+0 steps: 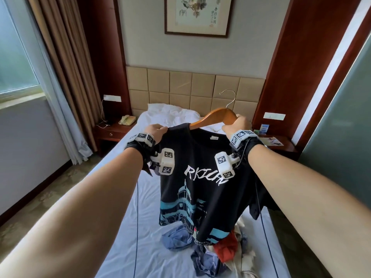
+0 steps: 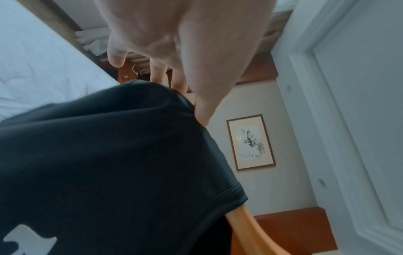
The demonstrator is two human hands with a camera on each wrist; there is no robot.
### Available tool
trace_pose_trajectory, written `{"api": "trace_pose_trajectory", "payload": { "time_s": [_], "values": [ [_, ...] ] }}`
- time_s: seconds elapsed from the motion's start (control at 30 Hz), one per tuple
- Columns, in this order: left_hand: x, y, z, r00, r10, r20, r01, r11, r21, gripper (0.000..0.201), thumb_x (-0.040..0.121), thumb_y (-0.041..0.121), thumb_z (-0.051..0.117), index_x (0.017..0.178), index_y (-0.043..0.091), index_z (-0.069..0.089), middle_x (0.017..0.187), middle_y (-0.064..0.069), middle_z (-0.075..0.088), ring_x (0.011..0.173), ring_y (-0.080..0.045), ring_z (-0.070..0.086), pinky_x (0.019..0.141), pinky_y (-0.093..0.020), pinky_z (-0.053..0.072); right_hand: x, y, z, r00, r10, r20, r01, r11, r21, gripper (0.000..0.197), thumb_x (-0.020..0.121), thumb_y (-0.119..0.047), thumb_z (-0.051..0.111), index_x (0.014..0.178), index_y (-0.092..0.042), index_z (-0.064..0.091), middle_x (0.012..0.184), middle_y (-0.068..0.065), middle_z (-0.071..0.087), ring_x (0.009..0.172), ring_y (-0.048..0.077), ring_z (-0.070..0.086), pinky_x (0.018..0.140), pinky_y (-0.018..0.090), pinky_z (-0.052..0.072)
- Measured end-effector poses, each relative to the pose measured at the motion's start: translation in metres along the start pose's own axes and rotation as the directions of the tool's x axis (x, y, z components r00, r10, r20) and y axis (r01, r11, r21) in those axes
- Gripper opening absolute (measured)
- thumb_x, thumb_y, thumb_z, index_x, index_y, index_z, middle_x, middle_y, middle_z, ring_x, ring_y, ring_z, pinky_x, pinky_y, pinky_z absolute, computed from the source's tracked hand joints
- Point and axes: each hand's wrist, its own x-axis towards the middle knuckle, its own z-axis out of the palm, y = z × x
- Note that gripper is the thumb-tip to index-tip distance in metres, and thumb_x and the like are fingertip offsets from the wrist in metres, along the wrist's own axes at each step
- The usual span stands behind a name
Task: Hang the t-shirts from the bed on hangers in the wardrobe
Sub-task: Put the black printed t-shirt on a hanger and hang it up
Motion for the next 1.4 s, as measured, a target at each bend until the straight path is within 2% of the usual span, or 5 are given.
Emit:
{"api": "trace_pose_trajectory", "payload": {
  "time_s": [0.3, 0.57, 0.7, 1.17, 1.4],
  "values": [
    [-0.001, 0.005, -0.010, 0.994, -0.065, -0.083, 0.070, 0.996, 0.056, 0.018, 0.091, 0.023, 0.057, 0.075, 0.015, 0.060, 0.067, -0.001, 0.054, 0.072, -0.025, 0.056, 0.066, -0.030, 0.042, -0.008, 0.000, -0.006, 0.997, -0.068, -0.027, 0.069, 0.998, 0.011, 0.015, 0.072, -0.016, 0.070, 0.079, -0.015, 0.057, 0.069, 0.002, 0.061, 0.073, 0.031, 0.066, 0.070, 0.039, 0.057],
    [-0.021, 0.052, 0.008, 0.979, 0.196, 0.053, -0.201, 0.976, 0.090, 0.051, 0.097, 0.042, 0.051, 0.055, 0.017, 0.037, 0.054, 0.002, 0.035, 0.052, -0.016, 0.034, 0.051, -0.029, 0.025, -0.012, -0.007, -0.007, 0.994, -0.113, 0.000, 0.113, 0.993, 0.023, 0.016, 0.074, -0.017, 0.071, 0.086, -0.013, 0.061, 0.075, 0.004, 0.066, 0.075, 0.032, 0.067, 0.072, 0.038, 0.057],
    [-0.022, 0.064, 0.018, 0.904, 0.372, 0.213, -0.409, 0.897, 0.170, 0.030, 0.090, 0.045, 0.063, 0.072, 0.021, 0.057, 0.062, 0.005, 0.049, 0.057, -0.011, 0.044, 0.054, -0.024, 0.031, -0.014, -0.013, -0.007, 0.987, -0.152, 0.049, 0.152, 0.988, 0.007, 0.021, 0.074, -0.024, 0.072, 0.090, -0.015, 0.063, 0.078, 0.004, 0.068, 0.077, 0.030, 0.067, 0.074, 0.039, 0.057],
    [-0.020, 0.102, 0.059, 0.837, 0.525, 0.154, -0.547, 0.812, 0.203, 0.010, 0.087, 0.037, 0.062, 0.086, 0.028, 0.062, 0.072, 0.007, 0.057, 0.071, -0.019, 0.056, 0.063, -0.028, 0.041, -0.016, 0.030, -0.070, 0.992, -0.117, 0.049, 0.126, 0.936, -0.329, 0.015, 0.080, -0.028, 0.061, 0.090, -0.016, 0.063, 0.080, 0.005, 0.063, 0.070, 0.032, 0.059, 0.063, 0.033, 0.049],
    [-0.074, 0.184, 0.108, 0.760, 0.621, 0.191, -0.644, 0.681, 0.349, 0.029, 0.086, 0.044, 0.059, 0.108, 0.025, 0.061, 0.090, -0.001, 0.062, 0.085, -0.029, 0.062, 0.072, -0.032, 0.045, -0.035, 0.064, -0.161, 0.994, -0.106, -0.040, 0.085, 0.930, -0.357, 0.012, 0.079, -0.031, 0.061, 0.078, -0.019, 0.058, 0.072, 0.000, 0.061, 0.065, 0.028, 0.061, 0.058, 0.029, 0.047]
  ]
}}
